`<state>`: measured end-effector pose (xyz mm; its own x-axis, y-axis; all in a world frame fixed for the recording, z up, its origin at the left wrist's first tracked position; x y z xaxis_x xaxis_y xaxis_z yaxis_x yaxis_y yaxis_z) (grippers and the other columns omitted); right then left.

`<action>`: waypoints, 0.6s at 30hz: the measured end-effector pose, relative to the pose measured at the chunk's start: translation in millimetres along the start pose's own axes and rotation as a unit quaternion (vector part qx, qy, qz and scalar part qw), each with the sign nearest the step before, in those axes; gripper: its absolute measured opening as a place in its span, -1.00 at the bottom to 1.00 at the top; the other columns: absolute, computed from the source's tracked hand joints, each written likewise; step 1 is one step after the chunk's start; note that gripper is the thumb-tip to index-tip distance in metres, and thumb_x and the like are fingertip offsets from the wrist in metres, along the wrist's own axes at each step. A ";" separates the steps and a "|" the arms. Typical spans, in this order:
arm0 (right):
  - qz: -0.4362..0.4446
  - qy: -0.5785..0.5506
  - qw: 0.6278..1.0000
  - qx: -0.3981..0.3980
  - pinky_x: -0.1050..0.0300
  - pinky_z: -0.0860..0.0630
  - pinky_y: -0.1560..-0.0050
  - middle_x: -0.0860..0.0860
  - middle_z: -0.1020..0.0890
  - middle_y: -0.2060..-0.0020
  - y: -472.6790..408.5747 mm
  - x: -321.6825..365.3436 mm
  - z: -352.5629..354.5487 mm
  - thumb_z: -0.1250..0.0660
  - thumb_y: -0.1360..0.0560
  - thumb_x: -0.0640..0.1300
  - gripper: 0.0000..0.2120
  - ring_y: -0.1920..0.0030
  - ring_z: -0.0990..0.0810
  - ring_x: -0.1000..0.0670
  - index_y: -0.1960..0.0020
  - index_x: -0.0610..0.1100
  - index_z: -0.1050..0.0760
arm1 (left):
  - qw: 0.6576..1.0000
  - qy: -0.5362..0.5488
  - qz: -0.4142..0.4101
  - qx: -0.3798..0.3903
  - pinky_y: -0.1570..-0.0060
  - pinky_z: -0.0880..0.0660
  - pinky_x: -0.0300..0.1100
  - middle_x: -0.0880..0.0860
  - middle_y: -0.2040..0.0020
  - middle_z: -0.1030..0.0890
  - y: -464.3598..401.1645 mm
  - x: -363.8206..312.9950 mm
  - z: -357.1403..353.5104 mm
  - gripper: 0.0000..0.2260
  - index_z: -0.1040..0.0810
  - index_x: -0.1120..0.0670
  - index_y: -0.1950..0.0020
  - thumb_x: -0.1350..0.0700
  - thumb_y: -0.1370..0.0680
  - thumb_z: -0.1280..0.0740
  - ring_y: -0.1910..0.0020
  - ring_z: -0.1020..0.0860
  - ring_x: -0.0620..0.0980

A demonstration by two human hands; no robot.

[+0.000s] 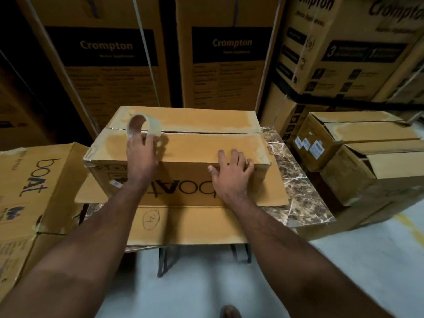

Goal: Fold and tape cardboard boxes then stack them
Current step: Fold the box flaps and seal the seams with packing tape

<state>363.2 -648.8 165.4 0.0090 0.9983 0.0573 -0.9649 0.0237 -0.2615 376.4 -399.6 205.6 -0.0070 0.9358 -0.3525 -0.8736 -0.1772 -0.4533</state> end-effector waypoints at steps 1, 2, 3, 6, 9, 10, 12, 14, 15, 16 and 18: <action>0.002 -0.004 1.000 0.008 -0.30 -0.13 -0.42 -0.17 -0.30 -0.50 -1.3 -4.7 -2.2 -0.09 -0.61 0.30 -0.38 -0.50 -0.24 -0.20 -0.56 0.02 -0.24 | 1.000 0.006 0.000 -0.008 -0.38 -0.39 0.13 0.20 -0.39 -0.37 -1.2 -4.9 2.0 -0.51 -0.43 0.13 -0.40 0.24 -0.50 -0.46 -0.34 -0.37 0.20; 0.008 -0.003 1.000 0.015 -0.29 -0.10 -0.44 -0.16 -0.26 -0.53 -3.9 -9.4 -4.4 -0.07 -0.61 0.32 -0.37 -0.52 -0.20 -0.20 -0.57 0.02 -0.21 | 0.999 0.026 0.004 -0.022 -0.37 -0.41 0.09 0.19 -0.38 -0.38 -1.6 -11.5 4.7 -0.54 -0.43 0.15 -0.40 0.22 -0.52 -0.44 -0.32 -0.39 0.17; 0.018 -0.001 1.000 0.024 -0.29 -0.09 -0.45 -0.15 -0.23 -0.55 -6.5 -12.8 -6.2 -0.03 -0.61 0.33 -0.36 -0.53 -0.17 -0.19 -0.59 0.03 -0.17 | 0.997 0.067 0.013 -0.034 -0.36 -0.42 0.02 0.18 -0.37 -0.39 -0.9 -19.5 7.8 -0.60 -0.44 0.16 -0.39 0.20 -0.56 -0.39 -0.31 -0.41 0.12; 0.040 -0.026 0.998 0.034 -0.26 -0.07 -0.44 -0.12 -0.22 -0.56 -13.2 -16.8 -4.0 0.15 -0.56 0.38 -0.29 -0.55 -0.15 -0.16 -0.59 0.05 -0.15 | 0.974 0.217 0.049 -0.048 -0.26 -0.40 -0.26 0.13 -0.29 -0.40 -2.1 -53.1 12.6 -0.77 -0.51 0.13 -0.29 0.15 -0.69 -0.17 -0.23 -0.41 -0.05; 0.056 -0.116 0.991 0.022 -0.26 -0.06 -0.46 -0.10 -0.27 -0.55 -13.3 -12.9 8.2 0.18 -0.49 0.41 -0.18 -0.55 -0.18 -0.13 -0.60 -0.02 -0.15 | 0.929 0.364 0.063 -0.009 -0.17 -0.49 -0.08 0.09 -0.18 -0.50 -6.5 -89.1 7.8 -0.78 -0.54 0.08 -0.18 0.16 -0.70 -0.12 -0.15 -0.50 0.02; 0.063 -0.156 0.986 0.020 -0.26 -0.05 -0.48 -0.08 -0.26 -0.56 -11.1 -9.7 13.7 0.09 -0.50 0.41 -0.18 -0.56 -0.17 -0.12 -0.61 -0.05 -0.13 | 0.902 0.424 0.080 0.023 -0.12 -0.51 -0.08 0.06 -0.15 -0.54 -6.4 -99.5 5.1 -0.78 -0.54 0.06 -0.16 0.17 -0.70 -0.11 -0.12 -0.52 0.02; 0.070 -0.221 0.973 0.015 -0.25 -0.06 -0.51 -0.04 -0.25 -0.57 -4.4 -4.6 24.4 -0.18 -0.52 0.30 -0.22 -0.57 -0.14 -0.09 -0.60 -0.08 -0.15 | 0.844 0.511 0.127 0.098 0.01 -0.52 -0.12 0.01 -0.10 -0.56 -2.3 -120.6 -1.8 -0.76 -0.54 0.06 -0.16 0.17 -0.70 -0.08 -0.06 -0.53 0.00; 0.054 -0.257 0.965 -0.006 -0.24 -0.14 -0.50 -0.04 -0.31 -0.52 3.9 -9.2 32.3 -0.38 -0.51 0.14 -0.28 -0.55 -0.18 -0.09 -0.56 -0.11 -0.23 | 0.793 0.557 0.182 0.169 0.19 -0.50 -0.18 0.02 0.00 -0.57 5.3 -142.0 -8.7 -0.74 -0.55 0.08 -0.20 0.15 -0.71 -0.08 0.08 -0.53 -0.03; 0.041 -0.270 0.962 -0.028 -0.23 -0.22 -0.46 -0.05 -0.39 -0.45 7.0 -16.5 36.4 -0.42 -0.50 0.08 -0.34 -0.49 -0.25 -0.09 -0.49 -0.12 -0.30 | 0.769 0.568 0.209 0.206 0.25 -0.47 -0.19 0.02 0.05 -0.57 8.9 -151.8 -12.2 -0.73 -0.56 0.08 -0.22 0.15 -0.71 -0.09 0.14 -0.53 -0.05; 0.031 -0.276 0.959 -0.053 -0.22 -0.30 -0.39 -0.05 -0.45 -0.36 9.4 -26.1 41.0 -0.44 -0.49 0.04 -0.44 -0.42 -0.33 -0.09 -0.41 -0.12 -0.37 | 0.748 0.575 0.227 0.243 0.25 -0.45 -0.20 0.03 0.07 -0.57 11.4 -160.1 -14.8 -0.73 -0.57 0.09 -0.23 0.16 -0.71 -0.10 0.17 -0.52 -0.05; 0.028 -0.279 0.957 -0.077 -0.19 -0.35 -0.32 -0.04 -0.51 -0.24 11.3 -44.9 46.7 -0.43 -0.51 0.01 -0.58 -0.30 -0.40 -0.08 -0.28 -0.13 -0.43 | 0.719 0.577 0.225 0.315 0.16 -0.45 -0.15 0.06 0.07 -0.59 13.3 -178.0 -18.2 -0.74 -0.58 0.08 -0.23 0.19 -0.70 -0.11 0.17 -0.53 -0.02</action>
<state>339.6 -695.8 204.9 -0.2238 0.8157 0.5335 -0.9096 0.0218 -0.4149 374.9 -574.1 247.3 -0.2676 -0.1129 -0.9569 -0.9588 0.1298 0.2528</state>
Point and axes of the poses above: each hand's wrist, its own y-axis away from the middle knuckle, its own z-axis out of the back of the hand, x = y × z, the point moved 7 cm from there along -y, towards the middle knuckle
